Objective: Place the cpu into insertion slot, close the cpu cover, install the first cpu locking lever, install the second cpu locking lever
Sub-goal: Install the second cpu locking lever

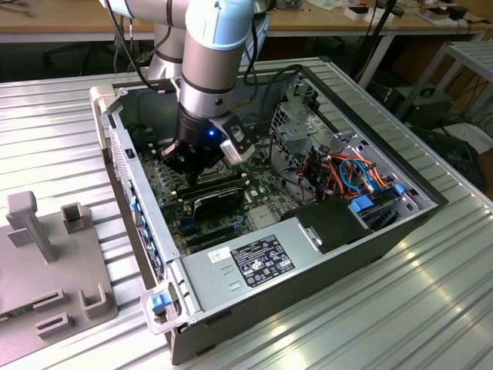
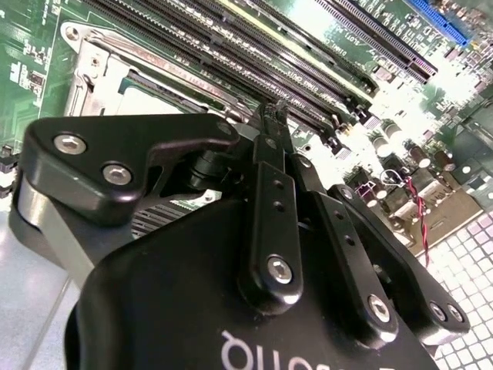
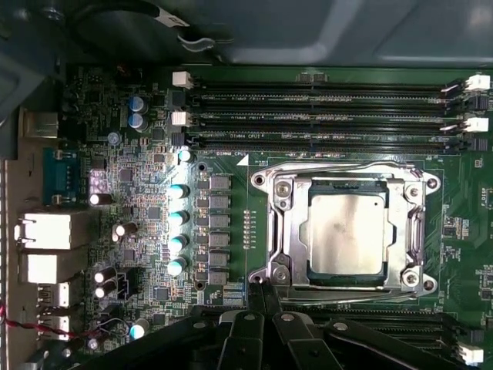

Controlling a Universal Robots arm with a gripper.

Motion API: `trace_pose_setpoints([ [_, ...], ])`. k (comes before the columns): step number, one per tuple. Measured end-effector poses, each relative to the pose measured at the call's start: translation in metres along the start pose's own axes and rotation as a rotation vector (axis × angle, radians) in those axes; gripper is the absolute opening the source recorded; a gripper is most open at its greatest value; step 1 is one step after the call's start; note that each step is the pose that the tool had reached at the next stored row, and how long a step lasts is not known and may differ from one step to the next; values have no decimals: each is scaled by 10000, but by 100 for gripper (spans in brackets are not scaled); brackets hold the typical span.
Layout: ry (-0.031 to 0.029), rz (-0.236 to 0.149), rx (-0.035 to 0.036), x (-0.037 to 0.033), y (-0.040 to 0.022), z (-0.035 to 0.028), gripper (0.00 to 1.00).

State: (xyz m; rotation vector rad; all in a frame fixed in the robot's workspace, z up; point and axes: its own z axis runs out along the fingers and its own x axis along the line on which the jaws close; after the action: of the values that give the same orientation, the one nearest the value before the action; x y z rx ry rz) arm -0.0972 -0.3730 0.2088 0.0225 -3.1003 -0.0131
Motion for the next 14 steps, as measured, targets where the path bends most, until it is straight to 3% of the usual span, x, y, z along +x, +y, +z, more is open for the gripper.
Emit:
trace_pose_setpoints([
  [14, 0, -1, -1, -1, 5, 24, 11],
])
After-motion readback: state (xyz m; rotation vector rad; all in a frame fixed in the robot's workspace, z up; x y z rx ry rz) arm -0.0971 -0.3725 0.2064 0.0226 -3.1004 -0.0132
